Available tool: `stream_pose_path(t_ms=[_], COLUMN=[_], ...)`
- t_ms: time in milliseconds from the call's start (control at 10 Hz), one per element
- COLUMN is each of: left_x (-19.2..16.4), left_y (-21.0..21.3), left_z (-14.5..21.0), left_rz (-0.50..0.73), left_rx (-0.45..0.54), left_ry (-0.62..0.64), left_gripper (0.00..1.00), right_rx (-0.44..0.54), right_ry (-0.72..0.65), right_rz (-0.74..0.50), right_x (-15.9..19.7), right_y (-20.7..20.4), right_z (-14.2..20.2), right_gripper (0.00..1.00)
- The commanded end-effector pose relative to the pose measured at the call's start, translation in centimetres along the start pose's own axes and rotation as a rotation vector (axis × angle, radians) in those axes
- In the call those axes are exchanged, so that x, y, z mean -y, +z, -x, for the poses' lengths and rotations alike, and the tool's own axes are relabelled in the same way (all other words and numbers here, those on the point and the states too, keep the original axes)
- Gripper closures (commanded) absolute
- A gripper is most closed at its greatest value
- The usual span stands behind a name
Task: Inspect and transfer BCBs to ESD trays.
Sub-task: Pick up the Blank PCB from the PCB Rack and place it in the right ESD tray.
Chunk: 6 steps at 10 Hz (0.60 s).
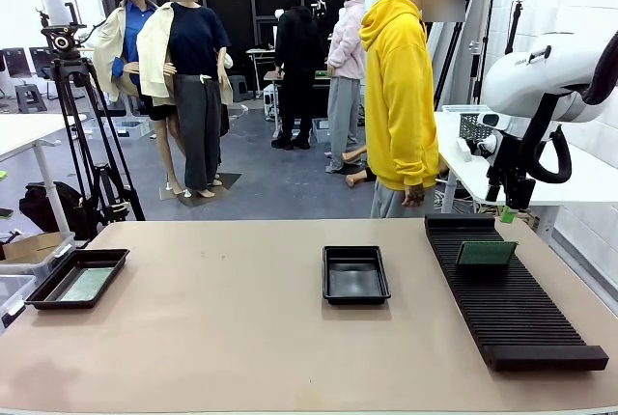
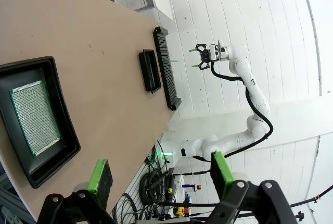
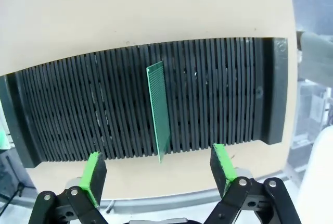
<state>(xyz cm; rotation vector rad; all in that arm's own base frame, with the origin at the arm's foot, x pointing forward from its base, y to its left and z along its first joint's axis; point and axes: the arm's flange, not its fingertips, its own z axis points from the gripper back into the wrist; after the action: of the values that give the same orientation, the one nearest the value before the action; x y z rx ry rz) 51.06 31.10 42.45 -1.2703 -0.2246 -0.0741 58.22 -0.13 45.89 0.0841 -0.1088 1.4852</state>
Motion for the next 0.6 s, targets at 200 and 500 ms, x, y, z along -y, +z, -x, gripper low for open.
stream_pose_path(t_ms=[200, 500], left_x=[0.16, 0.16], left_y=[0.05, 0.05], left_z=[0.04, 0.04], left_rz=[-0.011, -0.011], left_rx=[0.006, 0.006], left_ry=[-0.001, -0.001], left_gripper=[0.0, 0.0], right_rx=[0.001, 0.001], right_ry=[0.0, 0.0], right_rz=[-0.012, -0.012], right_x=[0.13, 0.13], right_y=[0.06, 0.06], right_z=[0.0, 0.0], right_gripper=[0.0, 0.0])
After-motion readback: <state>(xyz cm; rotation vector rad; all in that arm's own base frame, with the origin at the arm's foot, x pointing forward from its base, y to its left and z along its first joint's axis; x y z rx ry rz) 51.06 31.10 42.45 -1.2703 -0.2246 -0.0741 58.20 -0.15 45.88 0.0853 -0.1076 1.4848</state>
